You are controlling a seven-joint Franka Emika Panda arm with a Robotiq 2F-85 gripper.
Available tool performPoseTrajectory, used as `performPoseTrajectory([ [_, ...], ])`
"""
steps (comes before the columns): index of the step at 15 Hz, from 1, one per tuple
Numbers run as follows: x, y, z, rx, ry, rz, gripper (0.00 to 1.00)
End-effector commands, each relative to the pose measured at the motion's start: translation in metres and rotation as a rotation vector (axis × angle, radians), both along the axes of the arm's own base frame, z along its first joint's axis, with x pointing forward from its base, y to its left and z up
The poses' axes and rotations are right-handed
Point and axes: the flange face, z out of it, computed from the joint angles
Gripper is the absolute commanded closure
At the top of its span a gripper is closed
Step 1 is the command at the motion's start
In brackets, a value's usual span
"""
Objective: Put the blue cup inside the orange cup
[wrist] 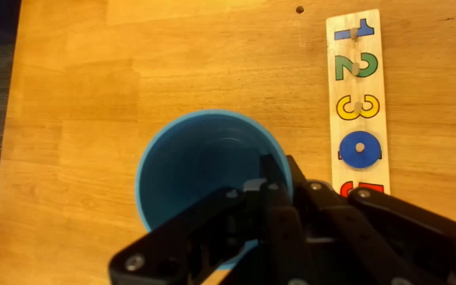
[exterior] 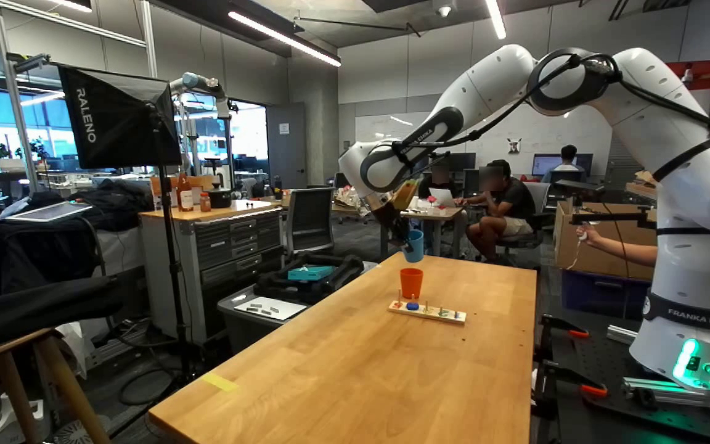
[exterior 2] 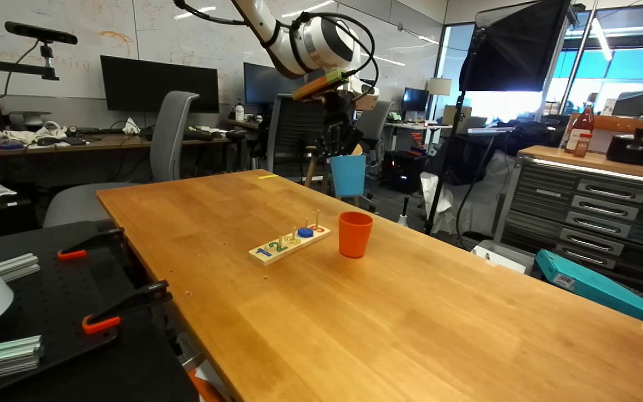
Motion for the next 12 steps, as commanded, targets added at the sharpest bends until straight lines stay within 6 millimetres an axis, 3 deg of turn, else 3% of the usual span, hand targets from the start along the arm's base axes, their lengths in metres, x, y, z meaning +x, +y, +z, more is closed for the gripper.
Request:
performPoseTrajectory([
  [1,0.004,-0.008,0.005,-0.019,-0.021,0.003,0.97],
  [6,0.004,-0.007,0.007,-0.031,-0.054,0.001,0.97],
  [8,0.018,-0.020,-0.002,-0.035,-0.069,0.002,0.97],
  [12,0.022,-0.023,-0.015,-0.034,-0.090,0.007,0.96],
])
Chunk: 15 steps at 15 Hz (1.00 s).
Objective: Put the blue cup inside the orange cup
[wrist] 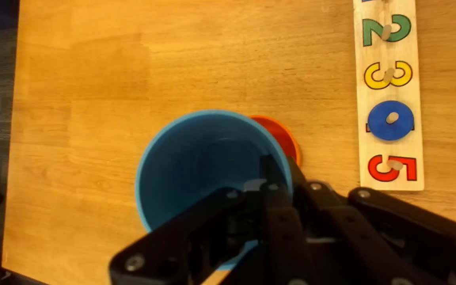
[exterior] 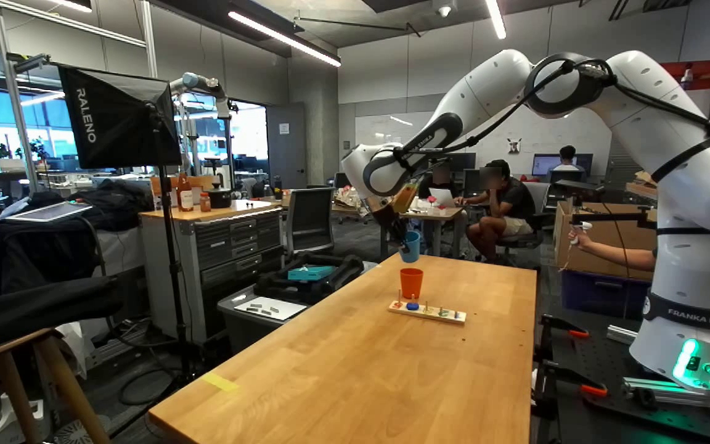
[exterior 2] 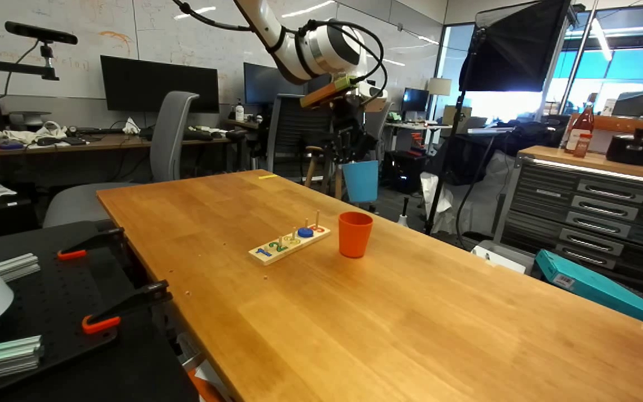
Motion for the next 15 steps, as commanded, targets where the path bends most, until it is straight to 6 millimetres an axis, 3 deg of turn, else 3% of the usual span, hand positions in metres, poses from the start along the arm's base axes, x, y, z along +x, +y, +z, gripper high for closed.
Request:
performPoseTrajectory([
  [1,0.011,-0.005,-0.010,-0.019,-0.030,0.004,0.96],
  [7,0.006,0.007,-0.024,-0.003,-0.017,0.023,0.96],
  [15,0.001,0.007,-0.034,0.007,0.009,0.021,0.93],
])
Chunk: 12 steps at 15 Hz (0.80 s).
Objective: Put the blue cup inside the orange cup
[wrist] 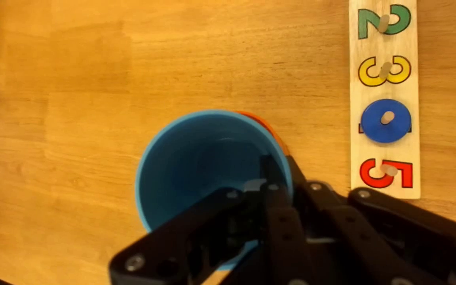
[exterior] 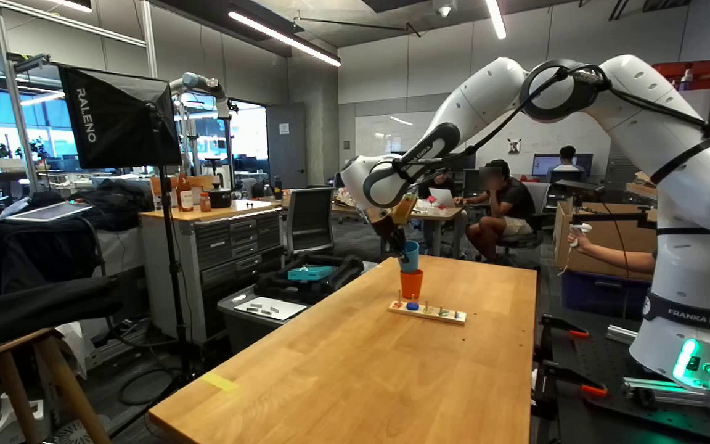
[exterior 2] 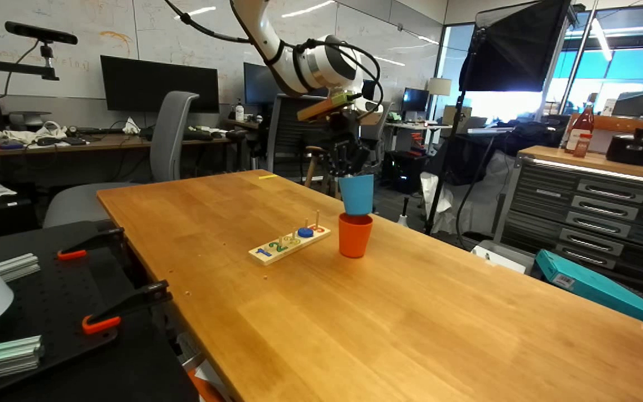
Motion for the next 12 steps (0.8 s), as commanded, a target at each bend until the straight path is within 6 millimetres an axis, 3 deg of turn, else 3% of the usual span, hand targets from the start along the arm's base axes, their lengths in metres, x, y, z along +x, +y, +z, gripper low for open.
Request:
performPoseTrajectory([
  [1,0.002,-0.001,-0.004,0.000,0.003,-0.007,0.68],
  [3,0.003,-0.002,-0.003,0.003,0.006,-0.009,0.64],
  [8,0.005,0.000,0.006,0.031,0.008,0.005,0.27],
  [12,0.002,0.021,0.034,0.092,0.003,0.130,0.00],
])
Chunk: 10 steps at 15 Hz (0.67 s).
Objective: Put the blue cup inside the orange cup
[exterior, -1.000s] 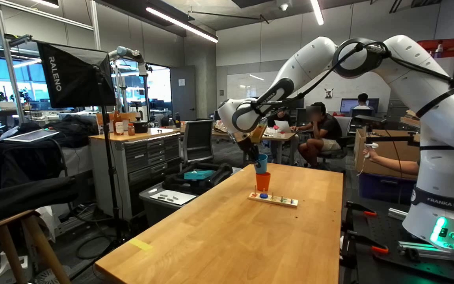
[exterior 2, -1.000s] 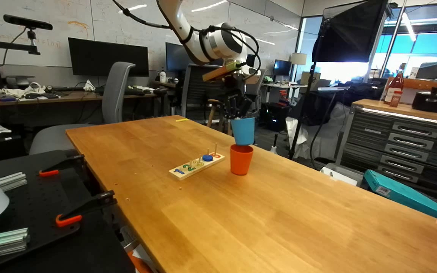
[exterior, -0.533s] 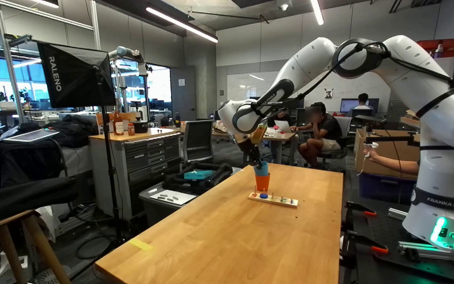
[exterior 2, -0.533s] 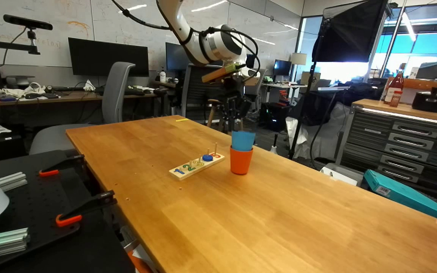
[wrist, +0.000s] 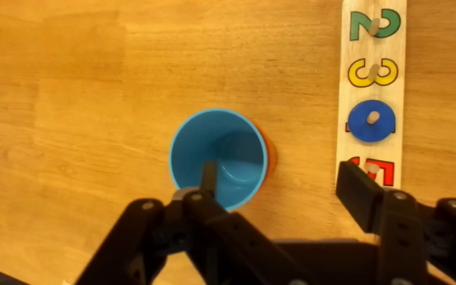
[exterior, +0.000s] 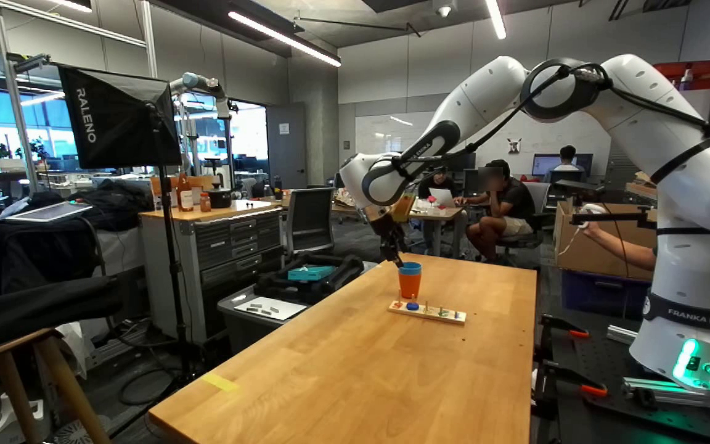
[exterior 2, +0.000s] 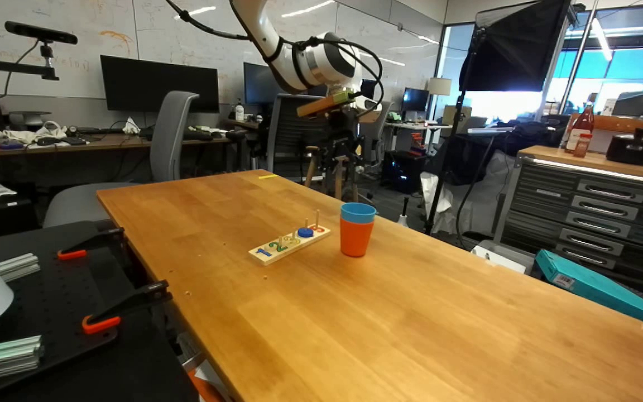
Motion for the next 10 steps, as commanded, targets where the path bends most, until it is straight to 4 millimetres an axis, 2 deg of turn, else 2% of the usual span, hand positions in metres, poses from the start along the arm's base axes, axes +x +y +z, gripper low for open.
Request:
performPoseTrajectory([
  [1,-0.002,0.021,0.038,0.070,-0.024,0.125,0.00],
  [7,-0.001,0.056,0.113,0.117,-0.263,0.278,0.00],
  [10,-0.004,0.058,0.140,0.142,-0.362,0.298,0.00],
])
